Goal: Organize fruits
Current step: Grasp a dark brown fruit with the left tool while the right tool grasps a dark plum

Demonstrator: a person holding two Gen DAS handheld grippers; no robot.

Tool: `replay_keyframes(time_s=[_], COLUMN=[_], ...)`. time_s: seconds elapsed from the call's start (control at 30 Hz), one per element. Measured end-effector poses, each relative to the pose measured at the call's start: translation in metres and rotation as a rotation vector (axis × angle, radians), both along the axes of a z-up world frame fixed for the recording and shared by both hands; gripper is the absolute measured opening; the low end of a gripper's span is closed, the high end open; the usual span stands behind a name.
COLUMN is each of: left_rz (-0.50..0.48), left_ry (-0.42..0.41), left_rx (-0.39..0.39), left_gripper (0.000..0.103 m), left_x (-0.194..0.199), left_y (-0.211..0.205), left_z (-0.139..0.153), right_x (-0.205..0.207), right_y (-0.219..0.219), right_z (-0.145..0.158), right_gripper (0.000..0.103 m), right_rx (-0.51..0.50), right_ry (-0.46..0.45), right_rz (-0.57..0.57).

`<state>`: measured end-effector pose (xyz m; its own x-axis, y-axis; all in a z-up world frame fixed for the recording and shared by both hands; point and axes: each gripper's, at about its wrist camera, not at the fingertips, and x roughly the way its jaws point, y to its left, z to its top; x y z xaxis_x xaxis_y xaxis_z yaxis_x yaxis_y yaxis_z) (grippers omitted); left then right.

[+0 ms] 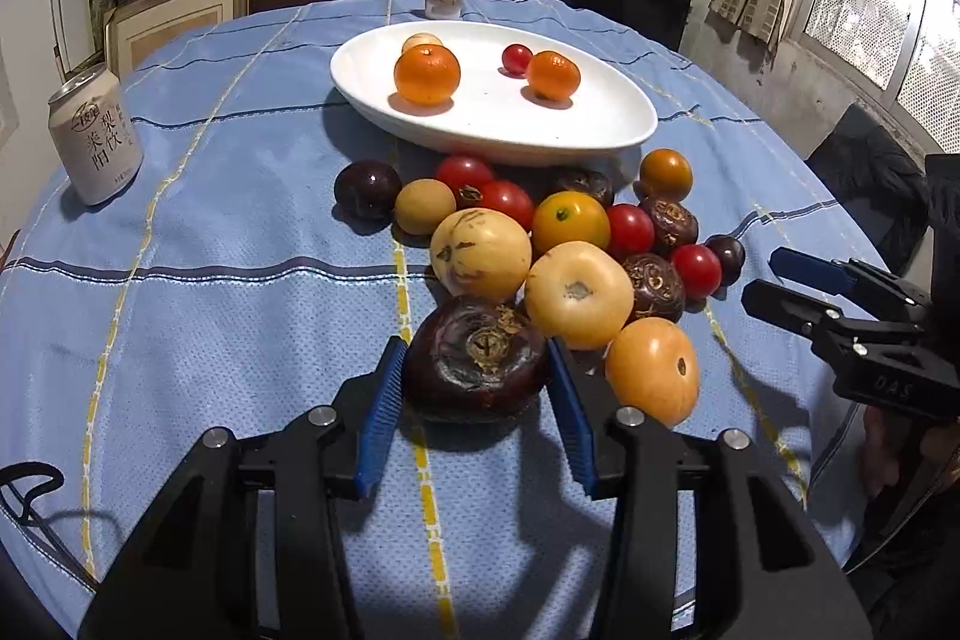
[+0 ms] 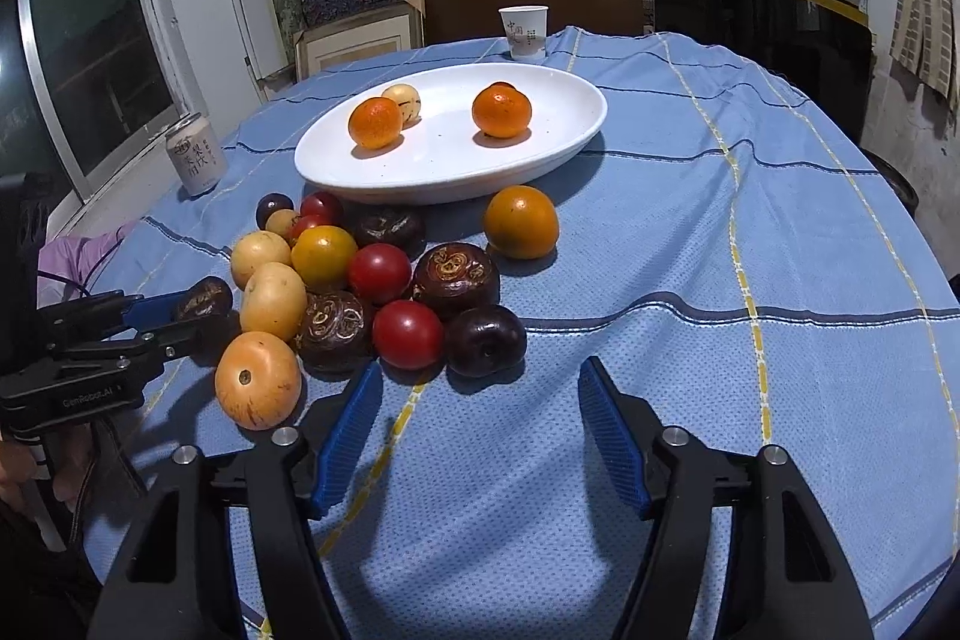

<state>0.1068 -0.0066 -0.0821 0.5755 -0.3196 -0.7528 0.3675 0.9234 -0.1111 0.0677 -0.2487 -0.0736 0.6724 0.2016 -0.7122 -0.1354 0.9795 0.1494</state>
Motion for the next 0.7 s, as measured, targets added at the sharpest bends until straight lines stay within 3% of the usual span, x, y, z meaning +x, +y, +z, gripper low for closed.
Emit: replay_keyframes(time_s=[0.1, 0.2, 0.7], left_rz=[-0.001, -0.002, -0.002], left_ry=[0.000, 0.000, 0.016], left_rx=[-0.002, -0.004, 0.008], left_gripper=[0.046, 0.046, 0.046], left_x=[0.000, 0.000, 0.001], left_y=[0.000, 0.001, -0.001], left_z=[0.000, -0.001, -0.004], right_x=[-0.001, 0.005, 0.038], right_y=[-0.004, -0.004, 0.012], right_z=[0.000, -0.001, 0.000], right_gripper=[0.055, 0.054, 0.058], right_rx=[0.008, -0.006, -0.139], right_ry=[-0.004, 0.025, 0.081], right_rz=[-0.020, -0.024, 0.004])
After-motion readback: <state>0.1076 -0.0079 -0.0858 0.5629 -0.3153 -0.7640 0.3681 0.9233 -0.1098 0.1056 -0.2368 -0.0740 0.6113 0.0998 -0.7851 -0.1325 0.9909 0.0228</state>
